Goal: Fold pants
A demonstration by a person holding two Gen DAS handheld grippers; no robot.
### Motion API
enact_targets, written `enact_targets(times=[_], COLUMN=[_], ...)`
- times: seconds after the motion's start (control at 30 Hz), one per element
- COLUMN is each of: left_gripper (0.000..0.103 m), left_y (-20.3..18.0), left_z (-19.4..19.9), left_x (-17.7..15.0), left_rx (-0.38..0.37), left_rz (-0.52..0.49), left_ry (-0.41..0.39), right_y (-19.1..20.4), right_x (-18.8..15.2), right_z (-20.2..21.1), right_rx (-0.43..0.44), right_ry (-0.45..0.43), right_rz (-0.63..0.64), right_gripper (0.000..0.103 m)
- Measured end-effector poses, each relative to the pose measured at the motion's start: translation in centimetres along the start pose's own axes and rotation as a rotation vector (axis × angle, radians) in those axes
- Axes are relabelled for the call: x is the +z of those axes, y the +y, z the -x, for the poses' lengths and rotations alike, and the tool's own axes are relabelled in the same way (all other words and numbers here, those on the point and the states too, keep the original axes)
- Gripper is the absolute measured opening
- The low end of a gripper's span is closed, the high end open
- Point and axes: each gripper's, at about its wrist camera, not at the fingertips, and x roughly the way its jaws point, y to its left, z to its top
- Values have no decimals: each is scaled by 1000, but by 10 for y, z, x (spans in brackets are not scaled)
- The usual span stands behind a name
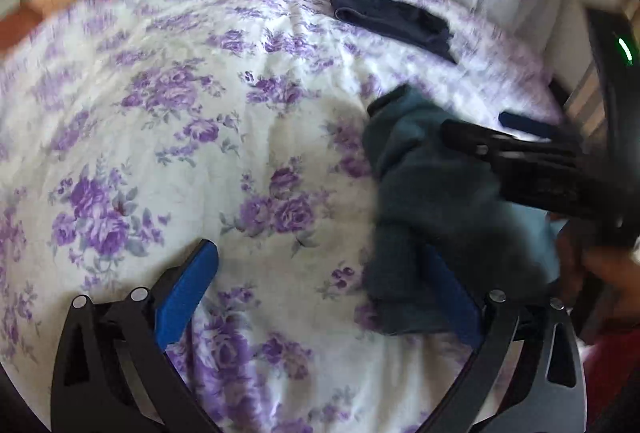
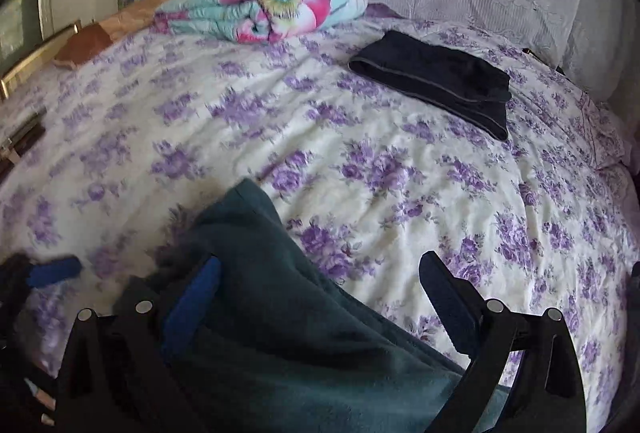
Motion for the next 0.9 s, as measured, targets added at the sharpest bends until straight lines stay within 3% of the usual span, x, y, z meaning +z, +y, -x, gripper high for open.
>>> enact_targets(times=[0.07,0.13,0.33,0.57,0.67,0.77,0.9], left_gripper=[99,99,99,99,99,99,99], left_y=[-15,-13,-10,-9,-9,-10,-9], left_z=[2,3,4,5,5,6,5], left_x=[-8,-10,-12,-15,-15,-16,-16], left_rx=[72,67,71,71,71,73,74], left_rz=[-60,-49,-46,-52,-52,-52,-54], left_ry=[-27,-23,-25,-34,-35,-38,-38], right_y=[-11,-24,-30,-29,-29,-27,-37], right_x=[-2,0,-1,-23,-43,-63,-76], right_z=[-23,-27,-24,47,57,40,59], right_rx=[53,102,87,97,98,7,17], right_ry=[53,62,27,-169,-147,-59,-120], right_rz=[-58,-135,-175,-186,-165,-110,-168], right_gripper=[99,99,99,99,99,99,99])
